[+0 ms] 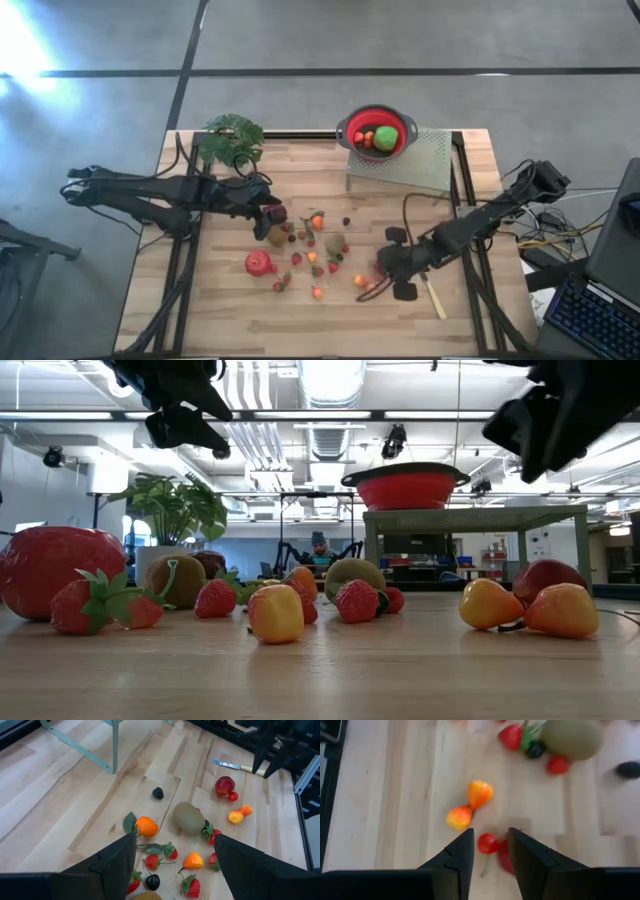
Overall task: Pick & Place Fruit
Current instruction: Put the red cherry into the strainer bowl on the shelf
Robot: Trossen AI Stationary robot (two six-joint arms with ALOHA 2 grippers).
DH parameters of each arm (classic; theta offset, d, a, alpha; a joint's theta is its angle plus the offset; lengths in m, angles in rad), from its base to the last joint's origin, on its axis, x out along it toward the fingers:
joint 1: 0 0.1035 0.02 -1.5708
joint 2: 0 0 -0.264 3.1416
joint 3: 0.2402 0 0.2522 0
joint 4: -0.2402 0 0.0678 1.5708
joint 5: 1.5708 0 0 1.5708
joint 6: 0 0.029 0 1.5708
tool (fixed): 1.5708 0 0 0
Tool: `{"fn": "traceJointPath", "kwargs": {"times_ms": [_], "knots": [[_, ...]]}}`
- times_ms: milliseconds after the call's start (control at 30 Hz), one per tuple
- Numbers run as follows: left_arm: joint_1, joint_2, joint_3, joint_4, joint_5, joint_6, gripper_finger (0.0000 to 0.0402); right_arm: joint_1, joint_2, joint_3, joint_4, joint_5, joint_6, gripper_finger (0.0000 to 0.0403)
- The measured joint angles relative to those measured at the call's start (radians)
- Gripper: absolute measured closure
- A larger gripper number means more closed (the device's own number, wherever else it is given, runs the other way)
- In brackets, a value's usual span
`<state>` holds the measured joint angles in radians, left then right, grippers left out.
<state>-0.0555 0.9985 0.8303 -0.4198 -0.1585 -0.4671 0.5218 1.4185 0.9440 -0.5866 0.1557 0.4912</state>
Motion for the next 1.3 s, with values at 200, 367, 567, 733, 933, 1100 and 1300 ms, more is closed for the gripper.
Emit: {"fn": "traceJointPath", "kwargs": {"times_ms": [200,367,567,733,933,1100,1300], "knots": [[0.000,0.000,0.000,0.000,0.000,0.000,0.0128,0.059,0.081,0.000,0.000,0.000,0.031,0.0314],[0.000,0.000,0.000,0.000,0.000,0.000,0.0128,0.072,0.142,0.000,0.028,0.000,0.034,0.0329],[0.000,0.000,0.000,0.000,0.000,0.000,0.0128,0.069,0.196,0.004,0.042,0.001,0.025,0.0337],[0.000,0.000,0.000,0.000,0.000,0.000,0.0128,0.069,0.221,0.002,0.042,0.003,0.021,0.0327],[0.000,0.000,0.000,0.000,0.000,0.000,0.0128,0.067,0.219,0.002,0.041,0.040,0.016,0.0298],[0.000,0.000,0.000,0.000,0.000,0.000,0.0128,0.067,0.220,0.000,0.042,0.055,0.003,0.0270],[0.000,0.000,0.000,0.000,0.000,0.000,0.0128,0.062,0.220,-0.018,0.041,0.057,0.005,0.0246]]}}
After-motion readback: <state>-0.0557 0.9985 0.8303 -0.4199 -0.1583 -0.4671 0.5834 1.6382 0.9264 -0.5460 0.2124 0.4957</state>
